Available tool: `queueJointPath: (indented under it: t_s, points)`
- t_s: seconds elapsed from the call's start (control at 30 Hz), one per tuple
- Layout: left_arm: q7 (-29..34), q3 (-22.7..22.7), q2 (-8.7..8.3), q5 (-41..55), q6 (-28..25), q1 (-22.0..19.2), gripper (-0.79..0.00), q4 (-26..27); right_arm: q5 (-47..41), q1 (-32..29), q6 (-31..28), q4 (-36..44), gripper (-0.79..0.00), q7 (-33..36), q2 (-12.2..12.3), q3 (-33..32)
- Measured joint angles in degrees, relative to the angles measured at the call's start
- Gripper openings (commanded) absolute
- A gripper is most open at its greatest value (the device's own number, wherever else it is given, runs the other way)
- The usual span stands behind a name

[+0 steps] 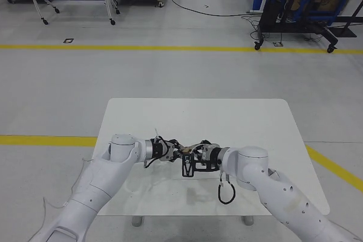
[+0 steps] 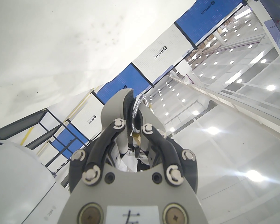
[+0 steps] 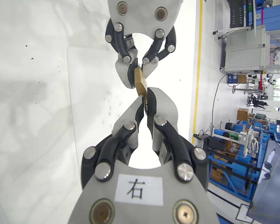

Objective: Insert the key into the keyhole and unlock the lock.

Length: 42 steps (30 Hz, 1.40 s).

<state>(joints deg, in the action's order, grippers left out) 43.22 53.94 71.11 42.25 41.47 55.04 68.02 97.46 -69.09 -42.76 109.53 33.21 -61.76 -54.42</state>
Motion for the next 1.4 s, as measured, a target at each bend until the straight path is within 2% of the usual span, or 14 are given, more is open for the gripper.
queueJointPath:
  t_s: [0.33, 0.43, 0.57, 0.7, 0.73, 0.77, 0.83, 0.97, 1.2, 1.4]
  points:
    - [-1.0, 1.4, 0.20, 3.4, -2.7, 0.1, -0.785, -2.4, 0.0, 0.0, 0.0, 0.0, 0.000, 0.0, 0.0, 0.0]
    - [-2.0, 2.2, 0.52, 5.7, -5.3, 0.0, -0.785, -3.8, 0.0, 0.0, 0.0, 0.0, 0.000, 0.0, 0.0, 0.0]
    - [-3.5, 3.5, 0.98, 8.6, -11.7, 0.3, -0.785, -5.5, 0.0, 0.0, 0.0, 0.0, 0.000, 0.0, 0.0, 0.0]
    - [-2.9, 3.8, 1.23, 9.9, -13.8, 0.2, -0.785, -7.1, -0.1, -0.3, 0.5, -0.3, 0.000, -0.4, 0.0, -0.2]
    - [-2.7, 4.0, 1.28, 10.3, -14.3, 0.2, -0.785, -7.4, -0.4, -0.6, 1.2, -0.5, -0.560, -1.1, 0.0, -0.4]
    - [-2.3, 4.2, 1.33, 10.7, -15.2, 0.2, -0.785, -7.9, -1.5, -1.0, 2.2, -1.1, -0.785, -2.6, 0.0, -0.9]
    - [-1.6, 4.6, 1.39, 11.1, -17.3, 0.3, -0.785, -8.7, -5.1, -1.5, 2.3, -2.5, -0.785, -6.3, 0.0, -2.2]
    - [0.8, 5.0, 1.36, 9.6, -22.7, 0.3, -0.785, -10.4, -13.7, -1.5, -3.3, -7.3, -0.785, -16.7, 0.4, -5.3]
    - [3.7, 4.8, 1.04, 4.6, -27.2, -0.1, -0.785, -10.6, -22.7, 2.1, -13.1, -15.7, -0.785, -24.2, 0.3, -5.5]
    - [4.4, 5.7, 0.68, -0.3, -38.6, 1.7, -0.785, -8.8, -28.4, 5.0, -15.3, -21.8, -0.785, -30.9, 0.0, -3.8]
